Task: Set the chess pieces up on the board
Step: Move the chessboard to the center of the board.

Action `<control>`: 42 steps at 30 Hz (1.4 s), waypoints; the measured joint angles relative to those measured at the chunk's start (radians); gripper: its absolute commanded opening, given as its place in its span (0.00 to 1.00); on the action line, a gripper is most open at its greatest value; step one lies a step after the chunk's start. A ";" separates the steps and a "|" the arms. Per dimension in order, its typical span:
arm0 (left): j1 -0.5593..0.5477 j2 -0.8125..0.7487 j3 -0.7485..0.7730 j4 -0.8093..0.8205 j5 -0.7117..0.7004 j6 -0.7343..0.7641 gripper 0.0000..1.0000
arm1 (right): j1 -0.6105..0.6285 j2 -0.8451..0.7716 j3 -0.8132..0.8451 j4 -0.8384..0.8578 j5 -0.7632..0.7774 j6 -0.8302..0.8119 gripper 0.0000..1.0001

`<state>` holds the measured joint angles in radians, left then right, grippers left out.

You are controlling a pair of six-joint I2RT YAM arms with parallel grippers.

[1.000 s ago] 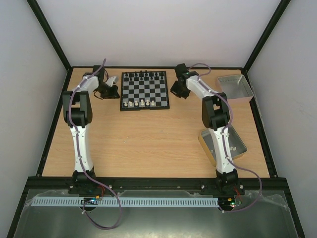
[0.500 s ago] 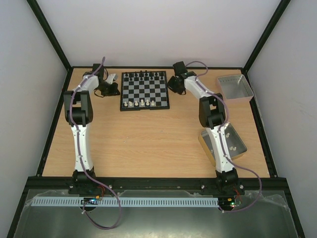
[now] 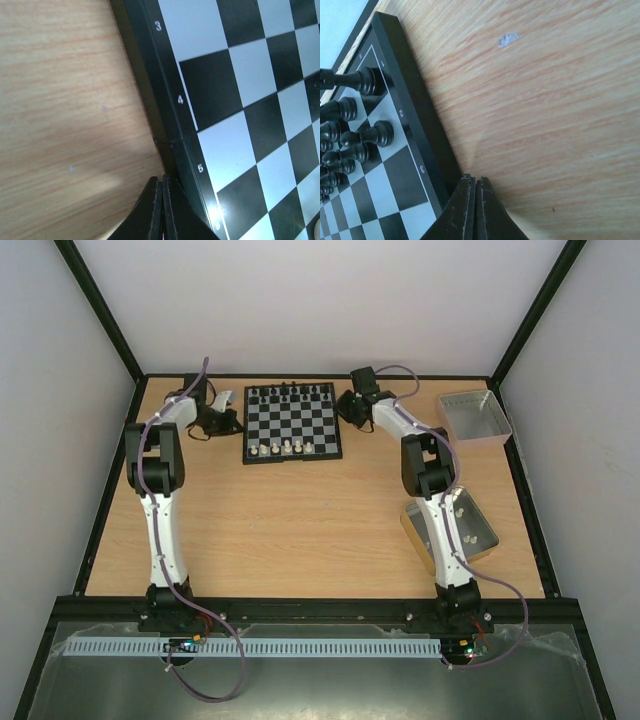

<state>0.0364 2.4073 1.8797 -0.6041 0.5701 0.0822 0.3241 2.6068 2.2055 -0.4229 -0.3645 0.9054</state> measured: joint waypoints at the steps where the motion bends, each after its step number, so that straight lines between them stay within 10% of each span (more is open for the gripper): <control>1: 0.000 -0.007 -0.014 0.004 0.001 0.005 0.02 | 0.002 -0.010 -0.022 0.018 0.002 0.000 0.02; 20: -0.026 -0.246 -0.345 -0.095 -0.102 0.180 0.02 | 0.105 -0.396 -0.663 0.192 0.082 0.001 0.02; 42: -0.035 -0.421 -0.570 -0.185 -0.229 0.247 0.02 | 0.234 -0.489 -0.794 0.195 0.200 0.023 0.02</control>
<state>0.0013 1.9865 1.3094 -0.7895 0.3416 0.3290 0.5579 2.1178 1.4117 -0.2276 -0.1646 0.9287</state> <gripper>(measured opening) 0.022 0.023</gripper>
